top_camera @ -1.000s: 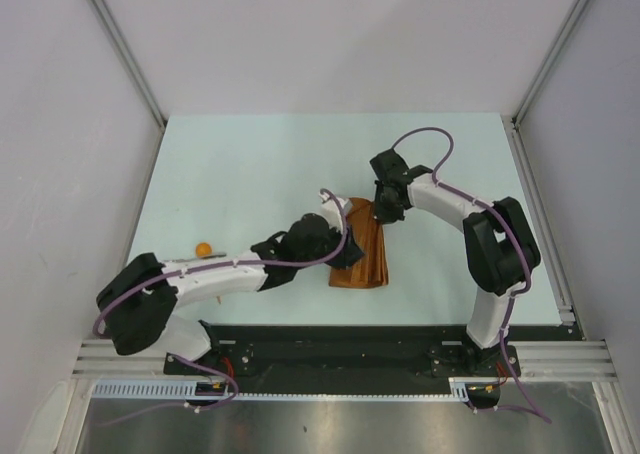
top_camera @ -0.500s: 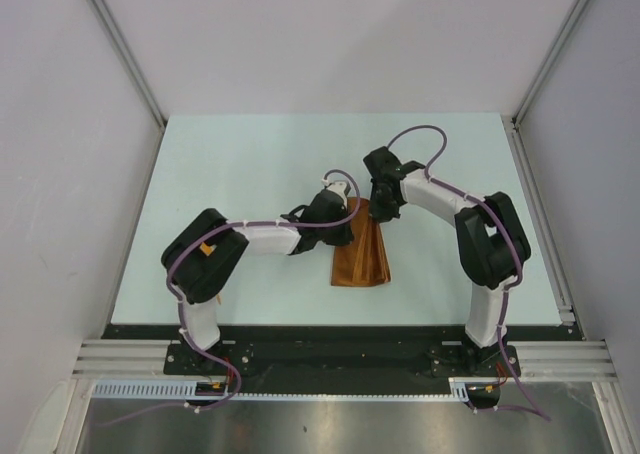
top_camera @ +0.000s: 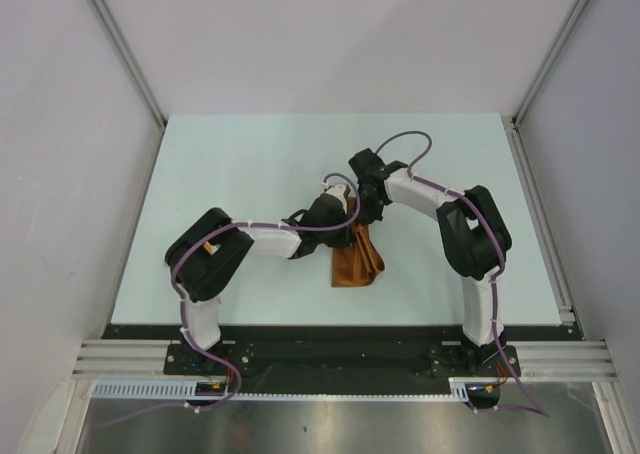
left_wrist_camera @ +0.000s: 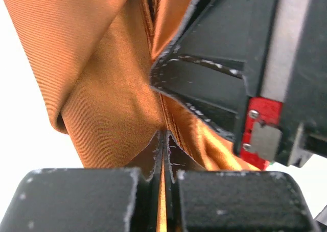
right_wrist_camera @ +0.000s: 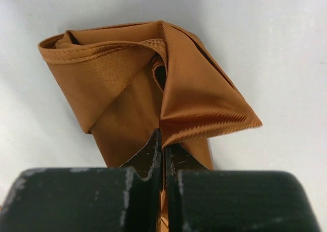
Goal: Fold the napkin into a case and place the utensils inside
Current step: Fold the 2/3-rectangle-folded napkin at the center of the board.
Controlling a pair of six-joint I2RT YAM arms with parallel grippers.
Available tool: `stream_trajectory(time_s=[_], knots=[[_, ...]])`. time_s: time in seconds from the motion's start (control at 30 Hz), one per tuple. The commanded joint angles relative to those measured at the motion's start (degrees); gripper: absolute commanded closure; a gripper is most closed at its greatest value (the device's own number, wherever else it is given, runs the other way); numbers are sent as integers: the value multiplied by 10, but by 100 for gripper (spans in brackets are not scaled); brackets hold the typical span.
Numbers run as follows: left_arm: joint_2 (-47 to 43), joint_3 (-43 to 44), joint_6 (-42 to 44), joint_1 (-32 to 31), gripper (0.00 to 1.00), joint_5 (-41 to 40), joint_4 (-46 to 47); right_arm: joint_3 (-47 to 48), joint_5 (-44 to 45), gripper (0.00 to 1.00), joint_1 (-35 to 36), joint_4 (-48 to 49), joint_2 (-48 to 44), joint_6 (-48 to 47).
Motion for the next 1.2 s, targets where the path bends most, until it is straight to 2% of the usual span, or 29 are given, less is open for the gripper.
stream_trajectory(time_s=[0.0, 0.17, 0.23, 0.27, 0.3, 0.4, 0.47, 0.6, 0.73, 0.93, 1.13, 1.17], knots=[[-7, -17, -10, -3, 100, 4, 32, 0, -41, 99, -2, 39, 1, 48], [-46, -24, -3, -3, 97, -3, 9, -7, -51, 97, -10, 57, 9, 43], [-66, -30, -3, -2, 87, -6, -5, -9, -55, 97, -12, 61, 10, 38], [-95, -35, -4, -2, 80, -4, -8, -8, -55, 97, -13, 60, 11, 36], [-109, -47, -4, -1, 68, -10, -8, -7, -56, 97, -14, 60, 13, 34], [-155, -41, 0, 0, 52, -39, -53, -1, -57, 96, -10, 60, 21, 20], [-186, -41, 6, 0, 47, -54, -79, 4, -56, 96, -4, 57, 22, 14], [-179, -17, 12, 2, 5, -30, -93, 3, -53, 95, 0, 54, 25, 19], [-128, 24, 22, -13, 2, -47, -144, 3, -56, 95, 1, 51, 23, 42], [-89, 28, 53, -25, 7, -112, -146, 5, -72, 94, 1, 55, 19, 62], [-44, 33, 56, -24, 18, -131, -143, 0, -97, 94, 2, 64, 28, 70], [-34, 34, 50, -25, 24, -135, -146, -3, -99, 94, 2, 66, 28, 67]])
